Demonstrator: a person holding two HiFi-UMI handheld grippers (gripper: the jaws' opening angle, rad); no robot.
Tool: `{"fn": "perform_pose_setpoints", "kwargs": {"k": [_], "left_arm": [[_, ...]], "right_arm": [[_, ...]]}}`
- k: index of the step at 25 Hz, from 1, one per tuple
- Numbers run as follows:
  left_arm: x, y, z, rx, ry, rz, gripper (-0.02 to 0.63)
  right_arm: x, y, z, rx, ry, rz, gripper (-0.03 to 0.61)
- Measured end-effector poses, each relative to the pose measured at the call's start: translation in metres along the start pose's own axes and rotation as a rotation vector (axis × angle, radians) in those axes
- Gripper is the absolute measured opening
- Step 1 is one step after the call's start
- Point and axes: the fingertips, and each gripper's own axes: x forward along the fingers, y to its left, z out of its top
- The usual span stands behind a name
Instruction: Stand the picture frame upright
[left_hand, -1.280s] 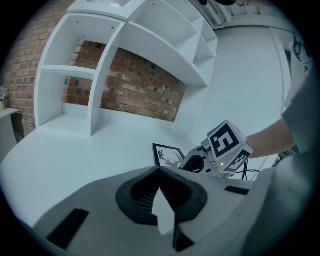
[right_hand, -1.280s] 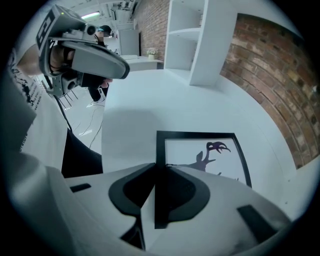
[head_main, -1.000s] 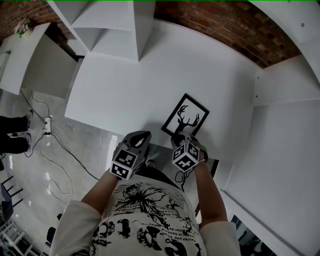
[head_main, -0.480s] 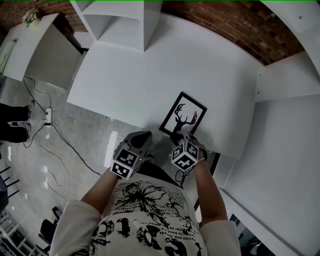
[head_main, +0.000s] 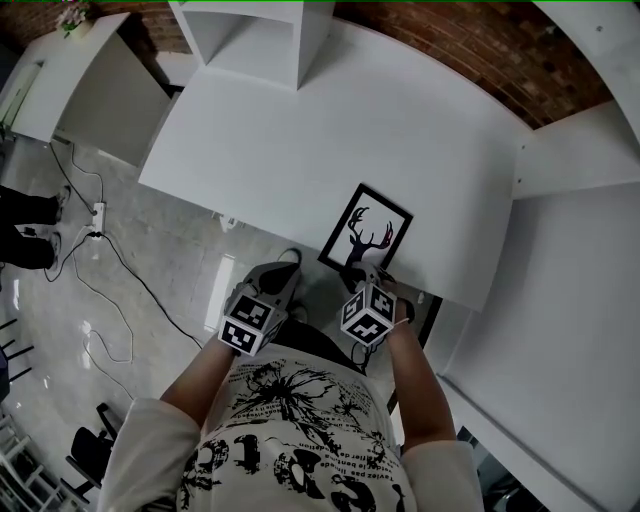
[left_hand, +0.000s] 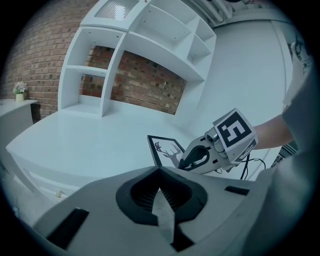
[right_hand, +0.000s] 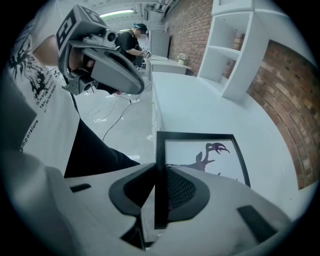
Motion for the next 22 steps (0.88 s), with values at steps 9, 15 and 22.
{"fn": "perform_pose_setpoints", "kwargs": {"k": [9,15,22], "left_arm": [[0.008,-0.005,-0.034,-0.081,0.036,-0.045,0.012],[0.022,-0.001,-0.047,-0.160,0.036,-0.080,0.012],[0.039,-0.004,-0.058,-0.344,0.016,-0.169,0.014]], "right_arm": [[-0.006,0.021,-0.009,-0.063,0.003,0.012,0.072],[-0.010,0.037,-0.012,-0.088,0.005,0.015,0.072],[-0.014,0.053,-0.017,-0.111,0.009,0.028,0.072]]}}
